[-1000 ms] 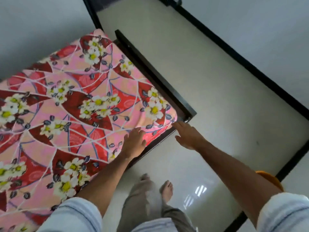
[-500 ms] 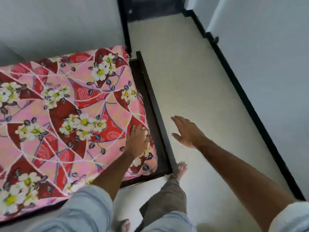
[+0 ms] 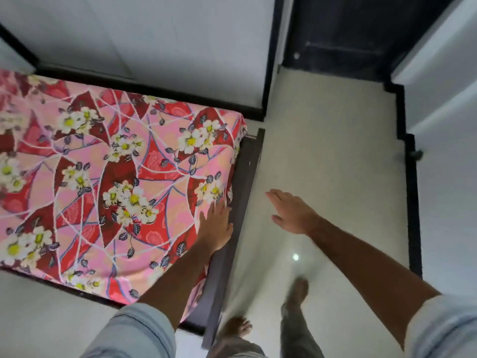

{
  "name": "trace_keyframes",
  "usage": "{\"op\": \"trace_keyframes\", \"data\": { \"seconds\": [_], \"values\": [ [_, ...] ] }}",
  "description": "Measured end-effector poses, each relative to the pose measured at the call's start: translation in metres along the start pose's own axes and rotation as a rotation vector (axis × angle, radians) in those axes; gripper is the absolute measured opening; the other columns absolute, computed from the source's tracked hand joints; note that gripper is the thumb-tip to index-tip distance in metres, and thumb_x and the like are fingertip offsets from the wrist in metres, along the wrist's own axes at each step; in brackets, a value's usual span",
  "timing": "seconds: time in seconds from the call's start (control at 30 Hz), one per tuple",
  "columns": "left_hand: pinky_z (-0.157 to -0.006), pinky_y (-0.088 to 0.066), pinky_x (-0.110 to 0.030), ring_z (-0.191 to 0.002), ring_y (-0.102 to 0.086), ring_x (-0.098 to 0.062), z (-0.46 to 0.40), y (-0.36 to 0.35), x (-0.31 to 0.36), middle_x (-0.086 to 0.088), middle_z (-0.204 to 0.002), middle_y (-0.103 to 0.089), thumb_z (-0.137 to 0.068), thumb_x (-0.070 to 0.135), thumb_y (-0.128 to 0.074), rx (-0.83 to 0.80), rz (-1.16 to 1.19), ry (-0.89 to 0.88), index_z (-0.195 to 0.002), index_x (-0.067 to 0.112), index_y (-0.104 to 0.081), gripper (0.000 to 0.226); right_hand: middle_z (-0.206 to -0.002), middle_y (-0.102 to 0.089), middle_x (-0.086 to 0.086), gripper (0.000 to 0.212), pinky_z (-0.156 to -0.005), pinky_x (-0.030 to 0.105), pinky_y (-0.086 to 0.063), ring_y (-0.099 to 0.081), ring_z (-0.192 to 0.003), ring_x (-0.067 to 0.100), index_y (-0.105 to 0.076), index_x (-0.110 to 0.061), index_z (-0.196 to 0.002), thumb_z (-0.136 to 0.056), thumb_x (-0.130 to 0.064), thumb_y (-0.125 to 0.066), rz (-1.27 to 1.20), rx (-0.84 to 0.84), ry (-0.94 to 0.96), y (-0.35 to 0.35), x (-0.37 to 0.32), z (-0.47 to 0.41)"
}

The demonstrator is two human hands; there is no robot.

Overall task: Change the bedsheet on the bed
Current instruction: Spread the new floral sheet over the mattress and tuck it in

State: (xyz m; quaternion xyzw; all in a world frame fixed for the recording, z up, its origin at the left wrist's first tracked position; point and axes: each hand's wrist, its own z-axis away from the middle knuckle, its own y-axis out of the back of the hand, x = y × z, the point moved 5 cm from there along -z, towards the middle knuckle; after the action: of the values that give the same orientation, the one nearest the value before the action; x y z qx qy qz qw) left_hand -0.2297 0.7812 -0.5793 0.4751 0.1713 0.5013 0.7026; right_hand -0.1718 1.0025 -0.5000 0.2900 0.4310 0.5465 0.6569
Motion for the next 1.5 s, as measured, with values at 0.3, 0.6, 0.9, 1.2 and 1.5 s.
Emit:
{"op": "trace_keyframes", "data": {
  "seconds": [0.3, 0.6, 0.9, 1.2, 1.5],
  "values": [
    [-0.118, -0.022, -0.063, -0.155, -0.011, -0.034, -0.070, 0.100, 0.057, -0.009, -0.167, -0.016, -0.102, 0.032, -0.047, 0.237, 0.069, 0.256, -0.155, 0.019, -0.033, 0.056, -0.161, -0.025, 0.008, 0.075, -0.107, 0.043, -0.042, -0.041, -0.137, 0.030, -0.017, -0.015, -0.157, -0.097, -0.036, -0.056, 0.254, 0.037, 0.324, 0.153, 0.077, -0.085],
    [-0.119, -0.021, -0.065, -0.155, -0.008, -0.035, -0.244, 0.168, 0.043, -0.010, -0.169, -0.008, -0.104, 0.034, -0.044, 0.294, 0.167, 0.452, -0.158, 0.016, -0.021, 0.062, -0.158, -0.029, 0.009, 0.071, -0.115, 0.045, -0.034, -0.035, -0.142, 0.028, -0.018, -0.016, -0.156, -0.097, -0.030, -0.055, 0.308, 0.021, 0.573, 0.264, 0.117, -0.266],
    [-0.118, -0.024, -0.064, -0.154, -0.013, -0.035, -0.386, 0.272, -0.006, -0.011, -0.166, -0.018, -0.101, 0.033, -0.046, 0.279, 0.285, 0.586, -0.153, 0.016, -0.030, 0.057, -0.159, -0.028, 0.009, 0.070, -0.110, 0.042, -0.036, -0.038, -0.139, 0.030, -0.022, -0.013, -0.156, -0.097, -0.028, -0.055, 0.312, -0.094, 0.641, 0.365, 0.147, -0.471],
    [-0.119, -0.019, -0.066, -0.156, -0.007, -0.034, -0.443, 0.343, -0.107, -0.010, -0.168, -0.011, -0.103, 0.033, -0.045, 0.356, 0.491, 0.907, -0.157, 0.017, -0.024, 0.060, -0.162, -0.020, 0.008, 0.071, -0.113, 0.044, -0.035, -0.034, -0.143, 0.030, -0.015, -0.013, -0.158, -0.100, -0.030, -0.052, 0.465, -0.210, 0.934, 0.424, 0.065, -0.636],
    [-0.120, -0.017, -0.067, -0.156, -0.007, -0.032, -0.445, 0.420, -0.213, -0.007, -0.168, -0.013, -0.101, 0.032, -0.047, 0.538, 0.536, 1.075, -0.154, 0.016, -0.031, 0.058, -0.158, -0.030, 0.012, 0.072, -0.111, 0.051, -0.038, -0.038, -0.140, 0.032, -0.019, -0.011, -0.156, -0.098, -0.029, -0.057, 0.453, -0.249, 1.105, 0.457, -0.089, -0.758]
  ]
}}
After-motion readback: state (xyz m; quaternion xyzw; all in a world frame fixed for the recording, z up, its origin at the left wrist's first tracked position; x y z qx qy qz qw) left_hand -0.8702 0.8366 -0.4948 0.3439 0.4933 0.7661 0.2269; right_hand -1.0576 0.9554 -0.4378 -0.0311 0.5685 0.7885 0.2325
